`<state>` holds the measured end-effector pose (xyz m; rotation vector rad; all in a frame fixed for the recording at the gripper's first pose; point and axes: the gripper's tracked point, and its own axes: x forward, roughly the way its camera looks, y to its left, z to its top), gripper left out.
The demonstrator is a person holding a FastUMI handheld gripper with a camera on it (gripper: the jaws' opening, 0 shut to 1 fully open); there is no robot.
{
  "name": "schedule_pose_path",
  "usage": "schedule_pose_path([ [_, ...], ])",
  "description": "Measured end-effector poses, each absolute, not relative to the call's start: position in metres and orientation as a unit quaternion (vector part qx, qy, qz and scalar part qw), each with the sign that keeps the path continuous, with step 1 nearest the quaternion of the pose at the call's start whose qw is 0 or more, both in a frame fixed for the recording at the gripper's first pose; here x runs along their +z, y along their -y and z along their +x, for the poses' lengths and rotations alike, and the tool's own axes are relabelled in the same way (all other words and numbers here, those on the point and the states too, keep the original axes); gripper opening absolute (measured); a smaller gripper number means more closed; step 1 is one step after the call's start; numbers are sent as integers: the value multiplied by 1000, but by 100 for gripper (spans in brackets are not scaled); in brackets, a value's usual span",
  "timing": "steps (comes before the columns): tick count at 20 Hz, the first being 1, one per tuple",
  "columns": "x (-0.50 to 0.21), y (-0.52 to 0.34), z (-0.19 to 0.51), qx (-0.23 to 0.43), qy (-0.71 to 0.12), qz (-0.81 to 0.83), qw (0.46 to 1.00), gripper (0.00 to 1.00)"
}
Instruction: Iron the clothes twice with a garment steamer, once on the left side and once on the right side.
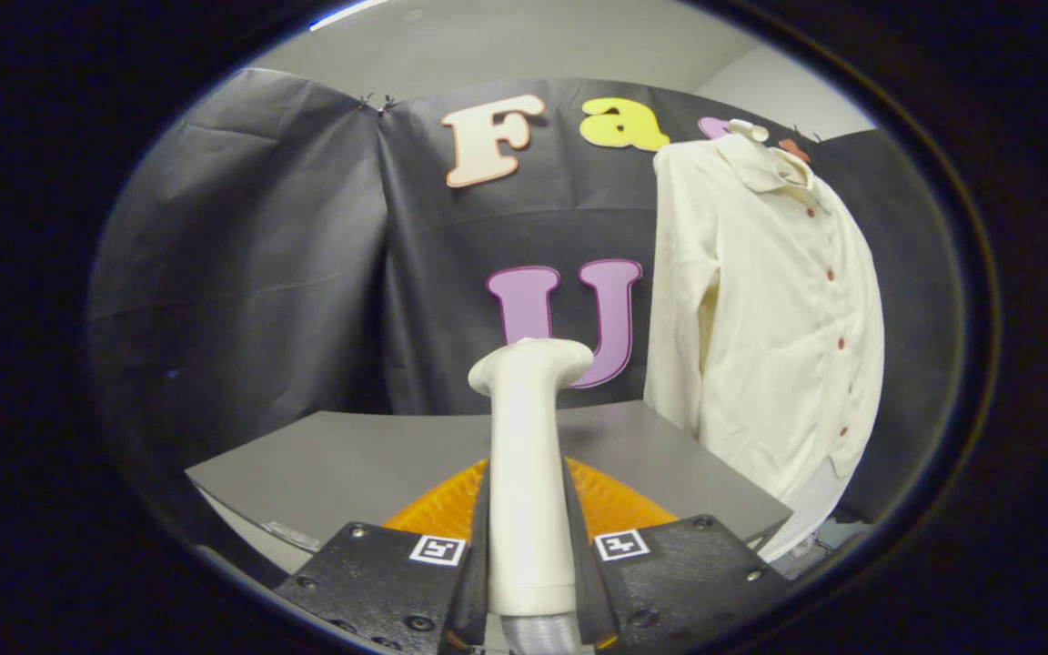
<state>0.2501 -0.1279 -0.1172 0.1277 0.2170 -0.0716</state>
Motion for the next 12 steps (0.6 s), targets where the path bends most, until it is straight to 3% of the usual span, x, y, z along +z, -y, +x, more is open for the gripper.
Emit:
schedule_pose_path([
  [12, -38, 225, 191, -43, -25, 37, 998, 37],
])
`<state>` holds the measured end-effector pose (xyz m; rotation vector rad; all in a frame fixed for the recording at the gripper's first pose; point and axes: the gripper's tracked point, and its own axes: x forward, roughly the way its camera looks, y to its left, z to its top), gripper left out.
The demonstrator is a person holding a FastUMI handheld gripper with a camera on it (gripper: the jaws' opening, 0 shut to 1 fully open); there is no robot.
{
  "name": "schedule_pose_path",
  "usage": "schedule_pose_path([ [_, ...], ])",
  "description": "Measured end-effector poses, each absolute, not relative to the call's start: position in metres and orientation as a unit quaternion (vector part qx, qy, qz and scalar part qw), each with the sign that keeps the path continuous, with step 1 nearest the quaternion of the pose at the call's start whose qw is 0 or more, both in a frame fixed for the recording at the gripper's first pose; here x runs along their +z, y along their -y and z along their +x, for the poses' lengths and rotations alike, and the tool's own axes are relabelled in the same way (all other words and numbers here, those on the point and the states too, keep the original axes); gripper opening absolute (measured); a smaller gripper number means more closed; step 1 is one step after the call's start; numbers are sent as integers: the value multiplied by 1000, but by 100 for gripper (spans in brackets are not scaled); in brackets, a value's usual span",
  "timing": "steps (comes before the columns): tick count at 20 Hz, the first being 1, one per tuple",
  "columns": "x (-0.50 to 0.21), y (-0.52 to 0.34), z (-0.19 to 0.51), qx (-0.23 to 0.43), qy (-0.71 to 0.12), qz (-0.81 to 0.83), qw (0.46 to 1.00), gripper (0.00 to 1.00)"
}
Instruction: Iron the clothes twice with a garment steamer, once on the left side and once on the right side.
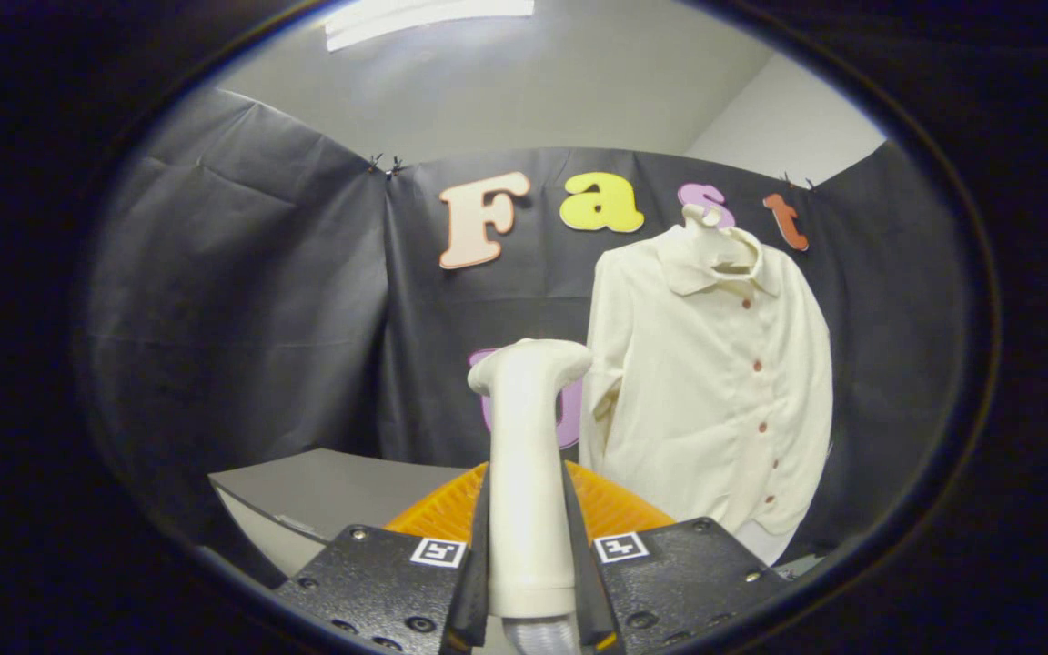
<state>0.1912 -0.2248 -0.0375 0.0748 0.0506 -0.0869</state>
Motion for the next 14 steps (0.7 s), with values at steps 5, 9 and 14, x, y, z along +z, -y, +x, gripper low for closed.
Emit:
schedule_pose_path([
  [5, -19, 280, 199, -62, -2, 53, 997, 37],
  [9, -10, 313, 214, -73, 18, 48, 996, 37],
  [14, -18, 344, 239, -79, 33, 52, 995, 37],
])
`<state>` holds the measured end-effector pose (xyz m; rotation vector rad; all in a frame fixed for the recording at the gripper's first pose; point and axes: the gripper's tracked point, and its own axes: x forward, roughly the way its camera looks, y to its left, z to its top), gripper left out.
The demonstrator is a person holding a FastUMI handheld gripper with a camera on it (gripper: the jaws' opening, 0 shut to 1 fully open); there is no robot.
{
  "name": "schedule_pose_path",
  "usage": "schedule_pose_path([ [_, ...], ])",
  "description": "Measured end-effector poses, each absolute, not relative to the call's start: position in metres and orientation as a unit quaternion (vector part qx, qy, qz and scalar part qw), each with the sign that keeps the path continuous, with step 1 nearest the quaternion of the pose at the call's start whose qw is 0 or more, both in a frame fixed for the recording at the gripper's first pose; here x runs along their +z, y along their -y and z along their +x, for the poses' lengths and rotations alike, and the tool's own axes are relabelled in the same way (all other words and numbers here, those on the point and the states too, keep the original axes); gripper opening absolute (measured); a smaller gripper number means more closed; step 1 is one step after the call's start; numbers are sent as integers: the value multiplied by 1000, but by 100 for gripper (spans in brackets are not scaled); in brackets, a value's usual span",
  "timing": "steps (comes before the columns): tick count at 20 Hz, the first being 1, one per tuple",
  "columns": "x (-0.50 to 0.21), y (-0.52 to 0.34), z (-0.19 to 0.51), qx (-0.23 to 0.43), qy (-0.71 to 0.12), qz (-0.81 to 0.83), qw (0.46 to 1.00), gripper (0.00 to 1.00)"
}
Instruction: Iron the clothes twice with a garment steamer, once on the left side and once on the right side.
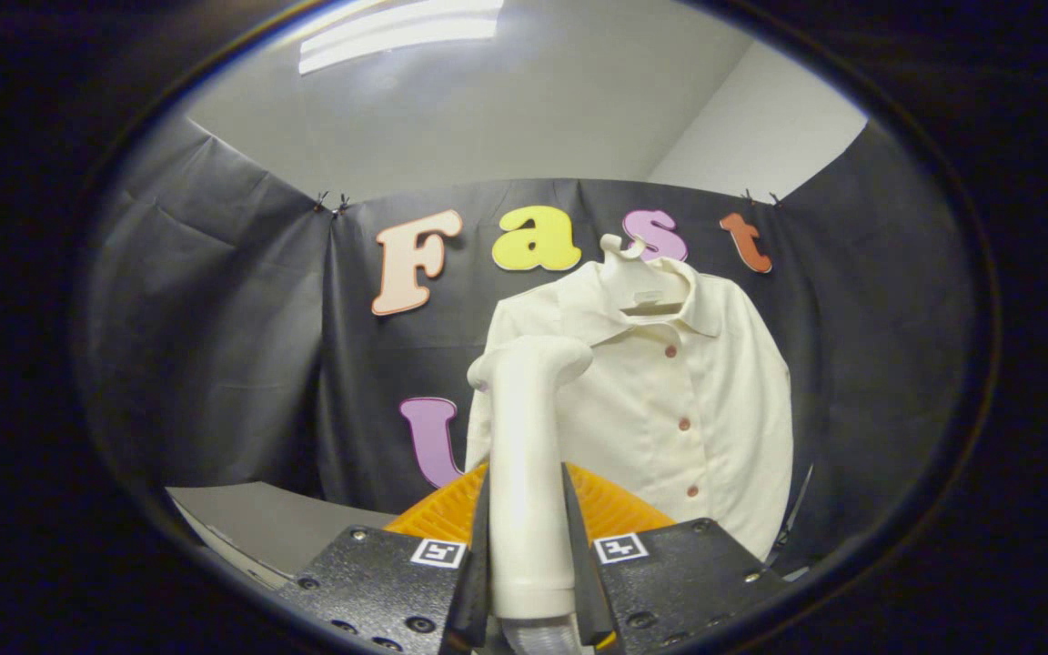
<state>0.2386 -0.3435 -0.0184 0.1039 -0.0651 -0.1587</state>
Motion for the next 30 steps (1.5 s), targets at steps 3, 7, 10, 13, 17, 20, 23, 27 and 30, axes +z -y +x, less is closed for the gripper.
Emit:
schedule_pose_path([
  [3, -29, 360, 252, -85, 36, 67, 993, 37],
  [7, -46, 369, 265, -79, 33, 86, 993, 37],
  [10, -58, 368, 267, -72, 31, 89, 993, 37],
  [13, -71, 369, 264, -67, 23, 99, 993, 37],
  [17, -84, 370, 257, -64, 12, 102, 993, 37],
  [20, -98, 372, 249, -63, -1, 105, 992, 37],
  [23, -110, 372, 242, -61, -9, 121, 991, 37],
  [27, -128, 374, 233, -63, -23, 127, 990, 37],
  [30, -145, 376, 224, -63, -36, 136, 988, 37],
])
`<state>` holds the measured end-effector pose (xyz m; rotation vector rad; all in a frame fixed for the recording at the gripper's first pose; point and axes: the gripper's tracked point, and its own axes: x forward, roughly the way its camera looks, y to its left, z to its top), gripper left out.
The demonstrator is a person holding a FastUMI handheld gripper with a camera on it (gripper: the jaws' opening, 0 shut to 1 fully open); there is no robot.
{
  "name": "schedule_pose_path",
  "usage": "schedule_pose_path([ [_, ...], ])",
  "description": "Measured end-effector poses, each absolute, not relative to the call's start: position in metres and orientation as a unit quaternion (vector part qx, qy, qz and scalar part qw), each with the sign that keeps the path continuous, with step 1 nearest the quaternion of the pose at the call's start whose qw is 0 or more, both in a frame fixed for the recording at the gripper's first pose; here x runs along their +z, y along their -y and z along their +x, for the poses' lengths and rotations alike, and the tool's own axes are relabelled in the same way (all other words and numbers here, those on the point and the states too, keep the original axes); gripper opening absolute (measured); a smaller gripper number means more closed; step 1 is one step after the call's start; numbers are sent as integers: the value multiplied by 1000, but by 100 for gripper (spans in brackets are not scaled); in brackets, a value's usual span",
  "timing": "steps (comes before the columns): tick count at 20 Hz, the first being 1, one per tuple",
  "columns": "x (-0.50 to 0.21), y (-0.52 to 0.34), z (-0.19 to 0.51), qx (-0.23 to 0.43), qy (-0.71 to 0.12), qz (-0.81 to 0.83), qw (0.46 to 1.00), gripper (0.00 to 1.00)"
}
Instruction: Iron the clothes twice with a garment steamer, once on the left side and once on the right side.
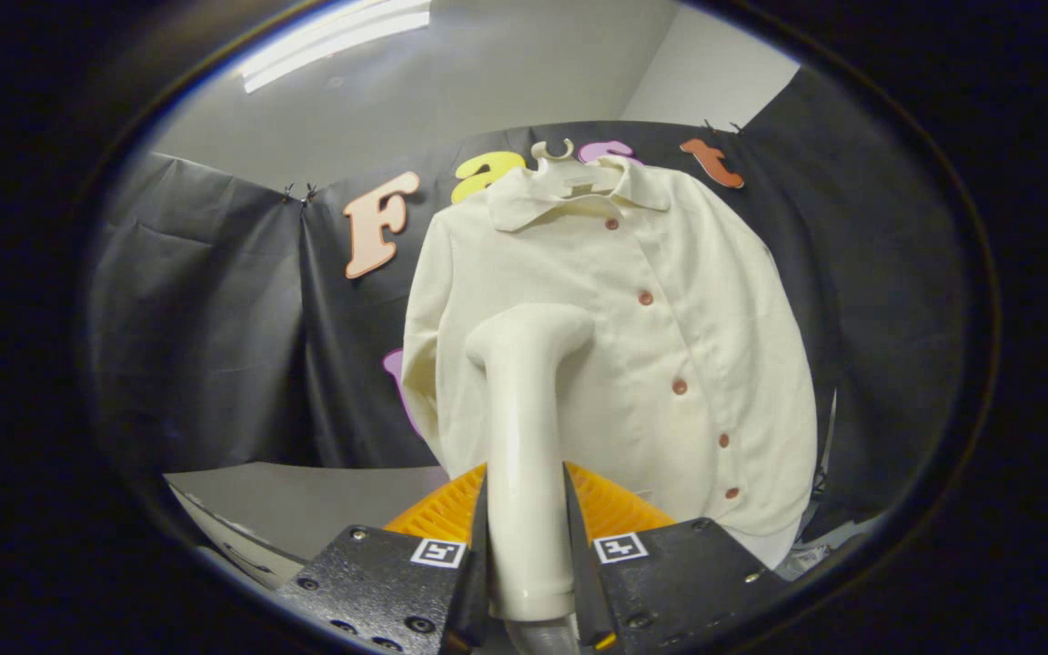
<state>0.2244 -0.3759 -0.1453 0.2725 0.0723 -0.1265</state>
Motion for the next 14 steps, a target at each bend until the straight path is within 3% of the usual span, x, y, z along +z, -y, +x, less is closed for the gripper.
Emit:
schedule_pose_path([
  [14, -228, 386, 186, -71, -93, 165, 979, 37],
])
